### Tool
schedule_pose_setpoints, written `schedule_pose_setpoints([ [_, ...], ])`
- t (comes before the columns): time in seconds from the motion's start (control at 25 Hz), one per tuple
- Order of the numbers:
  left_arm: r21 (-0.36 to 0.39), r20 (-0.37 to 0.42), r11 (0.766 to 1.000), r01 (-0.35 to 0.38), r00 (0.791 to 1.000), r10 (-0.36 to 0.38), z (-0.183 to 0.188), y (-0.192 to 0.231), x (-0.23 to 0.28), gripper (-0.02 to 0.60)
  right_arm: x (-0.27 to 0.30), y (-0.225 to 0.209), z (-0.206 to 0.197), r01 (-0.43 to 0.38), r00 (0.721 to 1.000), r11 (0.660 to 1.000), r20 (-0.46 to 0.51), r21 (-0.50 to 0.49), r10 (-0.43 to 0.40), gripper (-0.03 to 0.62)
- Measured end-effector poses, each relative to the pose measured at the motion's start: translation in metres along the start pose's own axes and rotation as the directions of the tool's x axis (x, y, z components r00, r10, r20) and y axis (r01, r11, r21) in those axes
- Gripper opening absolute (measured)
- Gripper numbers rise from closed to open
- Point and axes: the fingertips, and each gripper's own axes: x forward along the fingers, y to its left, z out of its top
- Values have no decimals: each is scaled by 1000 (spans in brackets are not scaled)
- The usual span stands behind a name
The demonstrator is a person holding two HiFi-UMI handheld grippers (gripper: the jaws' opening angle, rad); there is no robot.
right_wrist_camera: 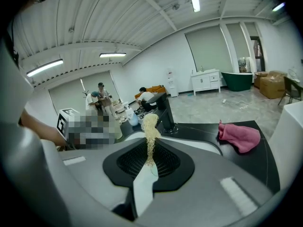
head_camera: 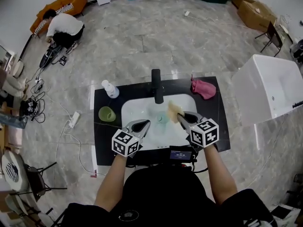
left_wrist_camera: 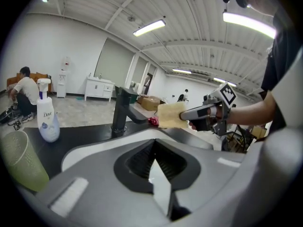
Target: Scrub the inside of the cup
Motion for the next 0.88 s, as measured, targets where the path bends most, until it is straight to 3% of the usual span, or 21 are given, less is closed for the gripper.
schedule_pose_setpoints([
  [0.36,26,-18,999,27,999,-26,0,-2,6,0,-9,-2,-5,33,999,999,4,16,-33,41],
  [0.64,15,-109,1000,7,994,-5,-16,-2,14,3,-11,-7,-10,3,1000,1000,-19,21,-2,41],
  [0.88,48,-178,998,-43,983,51,-20,2,32,104,-13,-19,-15,-88,991,996,-100,-23,85,41],
])
